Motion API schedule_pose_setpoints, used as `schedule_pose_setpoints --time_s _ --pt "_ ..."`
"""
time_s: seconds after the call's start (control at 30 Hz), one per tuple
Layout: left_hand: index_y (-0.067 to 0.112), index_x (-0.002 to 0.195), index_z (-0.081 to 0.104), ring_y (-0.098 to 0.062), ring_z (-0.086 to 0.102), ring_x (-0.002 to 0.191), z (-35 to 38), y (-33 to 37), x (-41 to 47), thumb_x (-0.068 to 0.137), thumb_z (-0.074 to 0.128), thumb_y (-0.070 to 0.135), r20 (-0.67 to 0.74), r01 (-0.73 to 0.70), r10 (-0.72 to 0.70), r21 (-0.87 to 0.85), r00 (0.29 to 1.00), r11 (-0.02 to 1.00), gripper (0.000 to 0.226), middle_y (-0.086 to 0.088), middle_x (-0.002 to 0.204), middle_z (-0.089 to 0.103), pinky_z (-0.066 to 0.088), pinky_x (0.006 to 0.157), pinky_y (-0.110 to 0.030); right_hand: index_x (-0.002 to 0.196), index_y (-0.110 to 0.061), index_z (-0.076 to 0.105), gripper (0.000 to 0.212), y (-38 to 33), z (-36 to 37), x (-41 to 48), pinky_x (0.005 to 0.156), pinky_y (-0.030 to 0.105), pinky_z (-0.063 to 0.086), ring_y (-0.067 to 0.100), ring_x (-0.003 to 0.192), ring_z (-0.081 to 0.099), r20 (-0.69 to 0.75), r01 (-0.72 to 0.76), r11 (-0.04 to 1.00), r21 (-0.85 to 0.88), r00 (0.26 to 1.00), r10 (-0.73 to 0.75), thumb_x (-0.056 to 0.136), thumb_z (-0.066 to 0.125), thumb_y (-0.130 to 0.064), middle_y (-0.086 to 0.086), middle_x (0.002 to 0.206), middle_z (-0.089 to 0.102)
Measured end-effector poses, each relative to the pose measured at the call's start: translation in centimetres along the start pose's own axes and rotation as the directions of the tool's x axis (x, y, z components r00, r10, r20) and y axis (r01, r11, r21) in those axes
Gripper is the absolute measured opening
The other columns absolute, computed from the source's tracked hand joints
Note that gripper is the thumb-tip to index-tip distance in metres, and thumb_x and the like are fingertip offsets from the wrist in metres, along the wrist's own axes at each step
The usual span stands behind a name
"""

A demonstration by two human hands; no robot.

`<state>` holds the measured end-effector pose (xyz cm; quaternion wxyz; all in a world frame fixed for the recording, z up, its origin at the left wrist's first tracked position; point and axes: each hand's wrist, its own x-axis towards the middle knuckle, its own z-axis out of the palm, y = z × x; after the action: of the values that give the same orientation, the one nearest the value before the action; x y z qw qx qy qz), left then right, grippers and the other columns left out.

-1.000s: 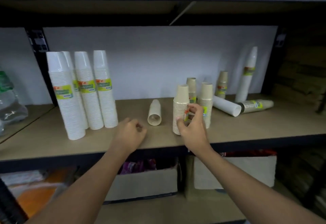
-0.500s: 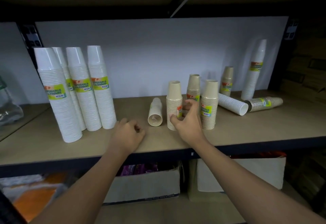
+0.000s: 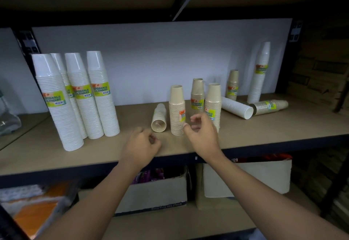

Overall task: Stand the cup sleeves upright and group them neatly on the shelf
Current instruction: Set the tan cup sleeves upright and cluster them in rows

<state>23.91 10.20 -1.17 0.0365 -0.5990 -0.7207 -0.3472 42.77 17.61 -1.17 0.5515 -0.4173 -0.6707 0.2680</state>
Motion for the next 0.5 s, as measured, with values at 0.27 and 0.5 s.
schedule_pose_setpoints --time_s 0.27,0.5 --pt "0.021 0.085 0.069 -0.02 0.058 0.094 3.8 10.8 -1.9 0.079 0.063 0.036 0.037 -0.215 0.222 -0.146 0.974 0.966 0.018 0.001 0.091 0.06 0.048 0.083 -0.034 0.09 -0.022 0.06 0.014 1.2 -9.1 0.0 0.069 0.022 0.047 -0.003 0.067 0.058 -0.094 -0.089 0.995 -0.042 0.992 0.085 0.083 0.071 -0.024 -0.01 0.079 0.064" --pt "0.021 0.09 0.07 -0.019 0.057 0.099 9.0 18.3 -0.6 0.081 0.062 0.036 0.125 -0.279 0.307 -0.203 0.943 0.939 0.019 -0.001 0.098 0.061 0.047 0.084 -0.032 0.093 -0.022 0.062 0.016 4.2 -16.6 4.3 0.079 0.03 0.05 0.009 0.083 0.062 -0.148 -0.188 0.967 -0.174 0.975 0.163 0.081 0.071 -0.028 -0.012 0.089 0.064"
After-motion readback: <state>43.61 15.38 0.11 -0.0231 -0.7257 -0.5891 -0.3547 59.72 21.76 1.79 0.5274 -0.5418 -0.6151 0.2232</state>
